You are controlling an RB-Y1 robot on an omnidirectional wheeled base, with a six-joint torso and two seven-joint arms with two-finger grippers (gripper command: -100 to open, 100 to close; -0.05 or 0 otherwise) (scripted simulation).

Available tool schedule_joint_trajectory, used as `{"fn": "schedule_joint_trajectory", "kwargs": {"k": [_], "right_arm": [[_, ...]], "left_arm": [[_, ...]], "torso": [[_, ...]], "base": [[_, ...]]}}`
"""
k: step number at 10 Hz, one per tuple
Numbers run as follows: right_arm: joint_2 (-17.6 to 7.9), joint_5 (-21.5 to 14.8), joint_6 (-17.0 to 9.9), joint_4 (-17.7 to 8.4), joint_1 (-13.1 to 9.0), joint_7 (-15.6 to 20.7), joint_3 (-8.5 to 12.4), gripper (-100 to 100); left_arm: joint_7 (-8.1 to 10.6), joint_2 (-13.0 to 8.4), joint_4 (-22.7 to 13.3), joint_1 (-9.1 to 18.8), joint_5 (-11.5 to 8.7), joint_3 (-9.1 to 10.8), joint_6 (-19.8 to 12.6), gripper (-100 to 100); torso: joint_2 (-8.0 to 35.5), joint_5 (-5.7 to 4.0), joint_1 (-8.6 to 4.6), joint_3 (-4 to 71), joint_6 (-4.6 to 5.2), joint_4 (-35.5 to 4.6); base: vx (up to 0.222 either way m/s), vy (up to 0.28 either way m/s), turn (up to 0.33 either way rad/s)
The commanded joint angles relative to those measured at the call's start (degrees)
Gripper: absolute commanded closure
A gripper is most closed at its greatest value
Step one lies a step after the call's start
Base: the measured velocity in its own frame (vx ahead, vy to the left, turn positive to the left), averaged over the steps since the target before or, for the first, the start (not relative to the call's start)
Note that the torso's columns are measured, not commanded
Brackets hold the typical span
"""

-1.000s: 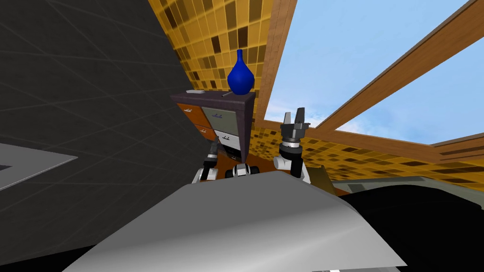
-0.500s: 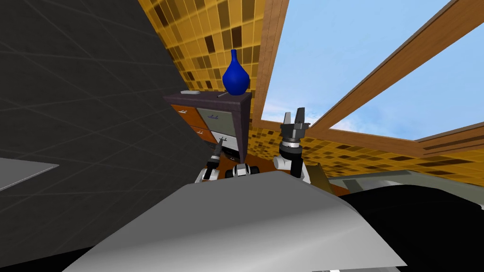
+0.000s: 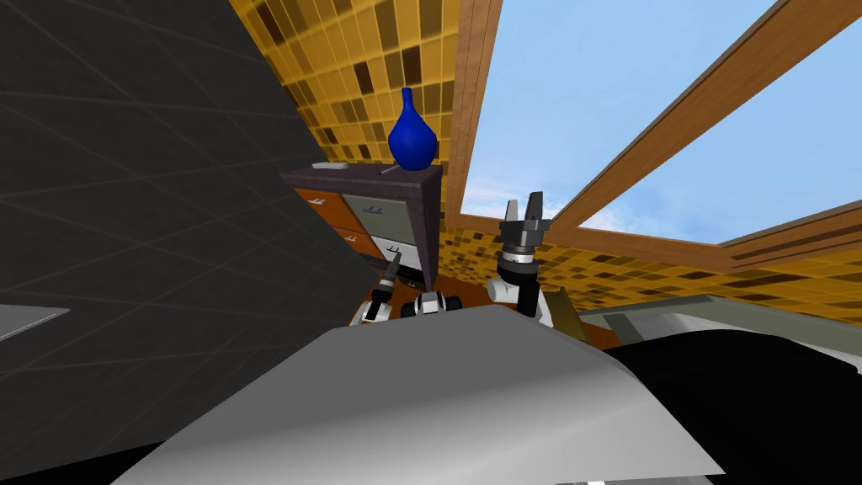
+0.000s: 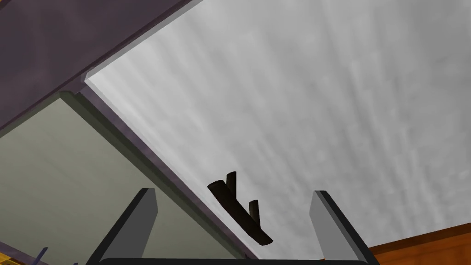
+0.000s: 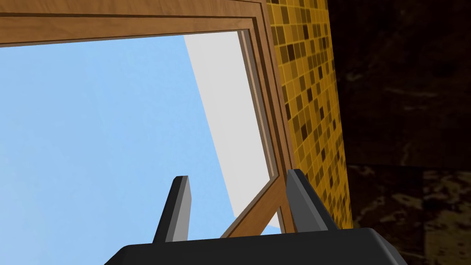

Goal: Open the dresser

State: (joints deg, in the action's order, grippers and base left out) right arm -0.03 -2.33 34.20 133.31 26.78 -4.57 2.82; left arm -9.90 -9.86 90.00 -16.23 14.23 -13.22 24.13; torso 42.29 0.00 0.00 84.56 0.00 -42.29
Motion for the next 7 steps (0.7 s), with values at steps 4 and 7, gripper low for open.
{"fn": "schedule_joint_trajectory", "kwargs": {"k": [4,7], "right_arm": [[0.0,0.0,0.0,0.0,0.0,0.0,0.0,0],[0.0,0.0,0.0,0.0,0.0,0.0,0.0,0]], "left_arm": [[0.41,-0.7,1.7,-0.5,0.0,-0.33,-1.0,100],[0.75,-1.3,3.3,-1.6,0.1,-0.75,-1.1,100]], "torso": [[0.1,0.01,0.04,0.0,0.0,0.0],[0.1,0.04,0.13,-0.1,0.0,0.0]], "base": [[0.002,0.003,0.002],[-0.171,0.074,0.023]]}}
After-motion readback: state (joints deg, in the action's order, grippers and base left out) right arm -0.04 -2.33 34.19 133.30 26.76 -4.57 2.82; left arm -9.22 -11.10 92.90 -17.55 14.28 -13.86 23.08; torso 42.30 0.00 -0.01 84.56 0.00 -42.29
